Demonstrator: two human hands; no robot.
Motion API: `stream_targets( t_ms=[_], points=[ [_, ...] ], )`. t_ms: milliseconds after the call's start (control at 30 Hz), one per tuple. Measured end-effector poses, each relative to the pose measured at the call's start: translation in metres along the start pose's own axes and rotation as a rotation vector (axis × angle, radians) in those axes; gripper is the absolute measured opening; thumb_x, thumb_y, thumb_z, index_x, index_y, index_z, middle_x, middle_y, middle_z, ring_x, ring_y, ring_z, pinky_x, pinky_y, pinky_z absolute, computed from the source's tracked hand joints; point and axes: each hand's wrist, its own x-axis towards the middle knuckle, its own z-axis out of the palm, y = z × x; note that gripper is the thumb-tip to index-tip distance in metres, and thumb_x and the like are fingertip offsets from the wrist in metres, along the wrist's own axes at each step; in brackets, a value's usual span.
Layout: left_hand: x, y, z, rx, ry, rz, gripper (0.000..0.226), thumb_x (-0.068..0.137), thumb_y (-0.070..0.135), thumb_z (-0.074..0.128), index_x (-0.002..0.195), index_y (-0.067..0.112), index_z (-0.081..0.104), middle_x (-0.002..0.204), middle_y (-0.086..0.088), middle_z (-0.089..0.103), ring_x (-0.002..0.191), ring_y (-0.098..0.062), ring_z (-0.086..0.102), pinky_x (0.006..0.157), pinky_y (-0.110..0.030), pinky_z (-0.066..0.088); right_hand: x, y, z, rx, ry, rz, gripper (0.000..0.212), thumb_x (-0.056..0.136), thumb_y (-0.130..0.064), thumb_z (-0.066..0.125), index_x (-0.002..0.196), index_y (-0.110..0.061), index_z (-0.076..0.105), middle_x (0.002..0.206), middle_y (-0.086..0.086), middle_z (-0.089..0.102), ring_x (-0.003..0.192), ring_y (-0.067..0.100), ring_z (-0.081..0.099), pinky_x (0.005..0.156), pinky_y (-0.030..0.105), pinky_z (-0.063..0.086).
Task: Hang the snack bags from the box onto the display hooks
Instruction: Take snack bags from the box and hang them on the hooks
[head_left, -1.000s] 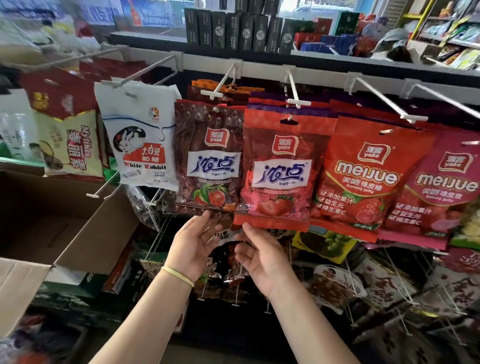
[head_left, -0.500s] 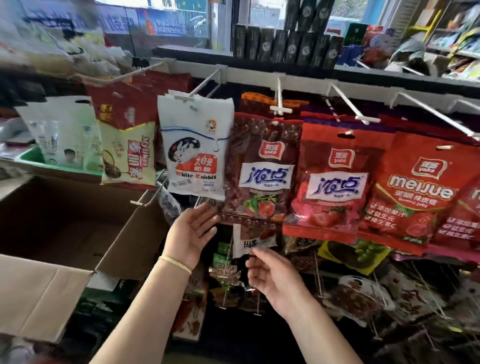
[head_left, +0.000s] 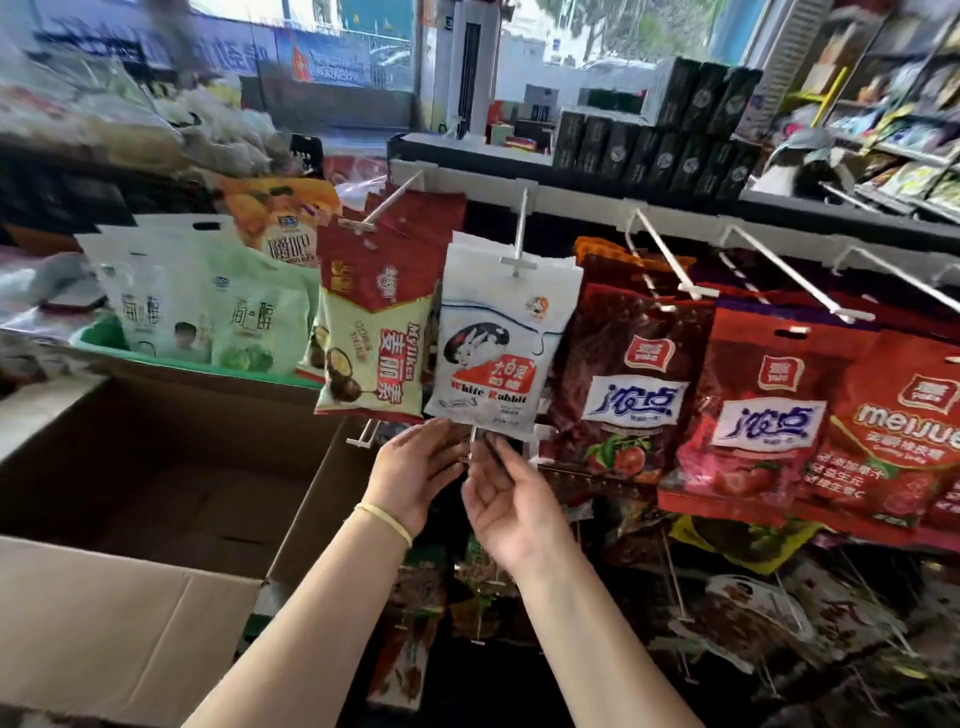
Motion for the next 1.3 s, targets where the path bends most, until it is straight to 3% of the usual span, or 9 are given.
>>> stream_targets(
  t_ms=[267, 600, 667, 767, 867, 967, 1067, 1200, 1300],
  points=[
    [-0.006, 0.008, 0.0, 0.036, -0.02, -0.05, 0.013, 0.097, 0.009, 0.059, 0.105, 0.0, 0.064, 0.083, -0.015, 0.068, 0.057, -0.015, 0.066, 0.049, -0.021, 0.053, 0.013, 0.011, 0.019, -0.008, 0.132, -0.117, 0.017, 0.093, -0.013, 0.066, 0.077, -0.007, 0.062, 0.053, 0.002, 0.064, 0.037, 0.009, 0.056, 0.037, 0.017, 0.047],
    [-0.027, 0.027, -0.014, 0.438, -0.071, -0.11, 0.026, 0.095, 0.032, 0.063, 0.096, 0.008, 0.073, 0.08, -0.003, 0.077, 0.061, -0.014, 0.069, 0.054, -0.024, 0.051, -0.002, 0.024, 0.017, -0.162, 0.228, -0.216, 0.013, 0.095, -0.015, 0.063, 0.084, -0.009, 0.066, 0.054, 0.0, 0.065, 0.038, 0.007, 0.055, 0.04, 0.017, 0.047],
    [-0.045, 0.035, -0.023, 0.606, -0.022, 0.06, 0.036, 0.093, 0.035, 0.061, 0.076, 0.005, 0.072, 0.065, -0.004, 0.073, 0.053, -0.018, 0.061, 0.051, -0.026, 0.045, -0.014, 0.027, 0.019, -0.234, 0.199, -0.245, 0.01, 0.094, -0.013, 0.064, 0.085, -0.009, 0.065, 0.055, 0.001, 0.063, 0.04, 0.009, 0.054, 0.042, 0.02, 0.046],
    [-0.07, 0.058, -0.038, 0.765, 0.163, 0.775, 0.04, 0.087, 0.032, 0.058, 0.055, 0.009, 0.055, 0.051, 0.001, 0.053, 0.05, -0.015, 0.045, 0.052, -0.031, 0.038, -0.027, 0.027, 0.033, -0.453, 0.13, -0.471, 0.009, 0.096, -0.007, 0.059, 0.09, -0.01, 0.066, 0.065, 0.005, 0.063, 0.05, 0.015, 0.058, 0.047, 0.025, 0.047],
    [-0.065, 0.092, -0.043, 0.814, 0.384, 1.052, 0.02, 0.082, 0.03, 0.06, 0.09, 0.012, 0.064, 0.092, 0.0, 0.063, 0.087, -0.014, 0.056, 0.078, -0.029, 0.045, -0.03, 0.029, 0.054, -0.87, 0.125, -0.734, 0.017, 0.096, -0.015, 0.058, 0.108, -0.02, 0.068, 0.096, -0.003, 0.071, 0.085, 0.012, 0.068, 0.072, 0.026, 0.057],
    [-0.037, 0.112, -0.05, 0.989, 0.26, 0.797, 0.075, 0.088, 0.043, 0.068, 0.149, 0.013, 0.035, 0.153, -0.008, 0.038, 0.143, -0.022, 0.031, 0.118, -0.04, 0.027, -0.029, 0.038, 0.073, -1.095, -0.003, -0.73, 0.041, 0.094, -0.035, 0.064, 0.134, -0.029, 0.055, 0.126, -0.013, 0.064, 0.114, 0.002, 0.06, 0.096, 0.023, 0.049],
    [-0.022, 0.108, -0.054, 0.991, 0.088, 0.663, 0.092, 0.088, 0.046, 0.068, 0.157, 0.015, 0.016, 0.161, -0.006, 0.027, 0.148, -0.02, 0.026, 0.121, -0.042, 0.024, -0.026, 0.048, 0.084, -1.203, -0.061, -0.717, 0.044, 0.099, -0.028, 0.057, 0.141, -0.034, 0.043, 0.125, -0.02, 0.056, 0.097, -0.021, 0.053, 0.075, 0.0, 0.041],
    [-0.022, 0.094, -0.056, 0.946, 0.063, 0.692, 0.076, 0.095, 0.038, 0.061, 0.157, 0.017, 0.021, 0.157, -0.004, 0.037, 0.144, -0.019, 0.034, 0.117, -0.041, 0.032, -0.015, 0.063, 0.082, -1.278, -0.021, -0.802, 0.043, 0.101, -0.024, 0.053, 0.142, -0.034, 0.045, 0.131, -0.019, 0.057, 0.116, -0.004, 0.051, 0.086, 0.005, 0.037],
    [-0.022, 0.09, -0.059, 0.936, 0.059, 0.711, 0.07, 0.096, 0.033, 0.06, 0.155, 0.017, 0.025, 0.151, -0.005, 0.044, 0.138, -0.02, 0.042, 0.112, -0.044, 0.038, -0.012, 0.066, 0.081, -1.28, 0.012, -0.838, 0.042, 0.099, -0.022, 0.054, 0.14, -0.031, 0.047, 0.127, -0.019, 0.058, 0.101, -0.012, 0.052, 0.075, -0.003, 0.037]
  ],
)
